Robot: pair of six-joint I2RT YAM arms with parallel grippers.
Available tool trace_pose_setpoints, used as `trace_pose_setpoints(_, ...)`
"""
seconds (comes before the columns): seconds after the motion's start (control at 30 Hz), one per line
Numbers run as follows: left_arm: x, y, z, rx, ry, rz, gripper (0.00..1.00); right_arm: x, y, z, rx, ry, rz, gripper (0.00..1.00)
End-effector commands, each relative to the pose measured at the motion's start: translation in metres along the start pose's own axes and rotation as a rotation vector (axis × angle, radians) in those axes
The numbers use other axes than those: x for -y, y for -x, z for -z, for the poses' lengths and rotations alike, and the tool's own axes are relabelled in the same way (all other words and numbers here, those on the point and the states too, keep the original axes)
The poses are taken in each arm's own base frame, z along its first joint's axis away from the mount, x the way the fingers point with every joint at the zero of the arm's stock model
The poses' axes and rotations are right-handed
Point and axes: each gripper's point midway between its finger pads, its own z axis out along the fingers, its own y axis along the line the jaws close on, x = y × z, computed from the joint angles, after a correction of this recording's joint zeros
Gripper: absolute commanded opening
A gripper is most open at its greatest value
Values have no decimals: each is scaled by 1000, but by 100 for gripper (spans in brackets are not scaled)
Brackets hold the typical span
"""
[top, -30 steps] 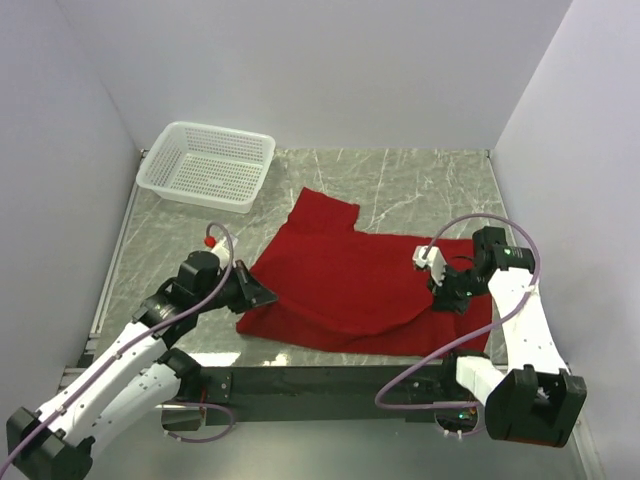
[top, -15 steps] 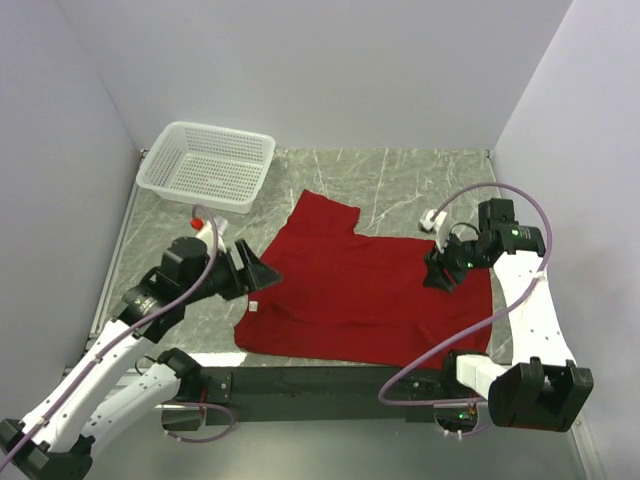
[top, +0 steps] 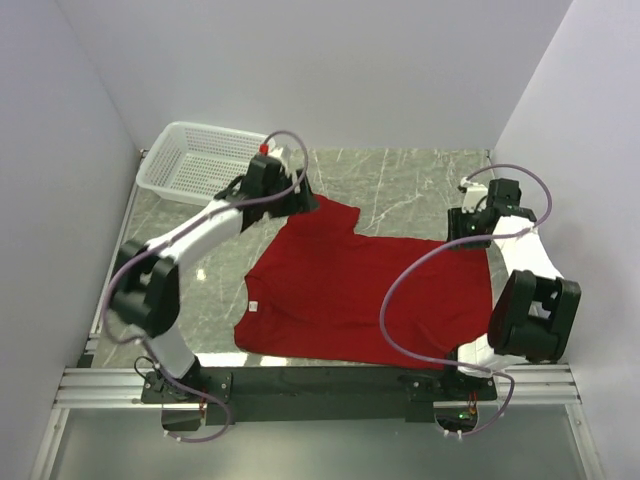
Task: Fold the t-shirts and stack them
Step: Flatten the tshirt out
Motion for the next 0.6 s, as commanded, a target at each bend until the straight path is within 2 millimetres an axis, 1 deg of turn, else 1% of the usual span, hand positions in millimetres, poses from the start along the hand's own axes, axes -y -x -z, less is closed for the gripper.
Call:
trace_pose_setpoints(0.0,19,61,-16,109,-90,-68,82,35,36,5,97,-133,-79,56)
trace_pose_setpoints(0.03,13,67,-32,96,-79,-61,81,40,32,0,78,-142,-97,56)
trace_pose_setpoints(0.1,6,69,-46,70,-73,-48,80,52,29,-3,62,-184,-122,56)
trace_pose_setpoints(0.13,2,72,-58,61,-67,-40,79,57,26,-9,46,-195,-139,56)
trace_pose_setpoints(0.17,-3,73,-64,51,-59,-31,78,62,25,-10,42,-207,-150,56)
trace_pose_setpoints(0.2,-5,72,-69,37,-63,-26,78,71,22,-11,34,-241,-165,56)
trace_pose_setpoints(0.23,-10,70,-80,21,-54,-21,77,74,19,-15,19,-246,-182,56)
trace_pose_setpoints(0.3,-14,67,-90,1,-44,-19,76,83,18,-17,17,-261,-199,56)
trace_pose_setpoints(0.33,-19,64,-100,-12,-34,-17,76,87,16,-20,7,-261,-208,56)
trace_pose_setpoints(0.4,-24,61,-108,-28,-20,-14,75,94,15,-21,6,-271,-223,56)
trace_pose_setpoints(0.43,-29,62,-116,-28,-2,-17,75,96,14,-24,-1,-267,-229,56)
trace_pose_setpoints(0.5,-34,60,-123,-35,20,-21,75,100,15,-25,1,-266,-236,56)
trace_pose_setpoints(0.53,-40,62,-130,-28,42,-24,75,102,13,-27,-6,-266,-241,56)
trace_pose_setpoints(0.57,-42,64,-133,-25,51,-25,75,103,12,-28,-9,-265,-242,56)
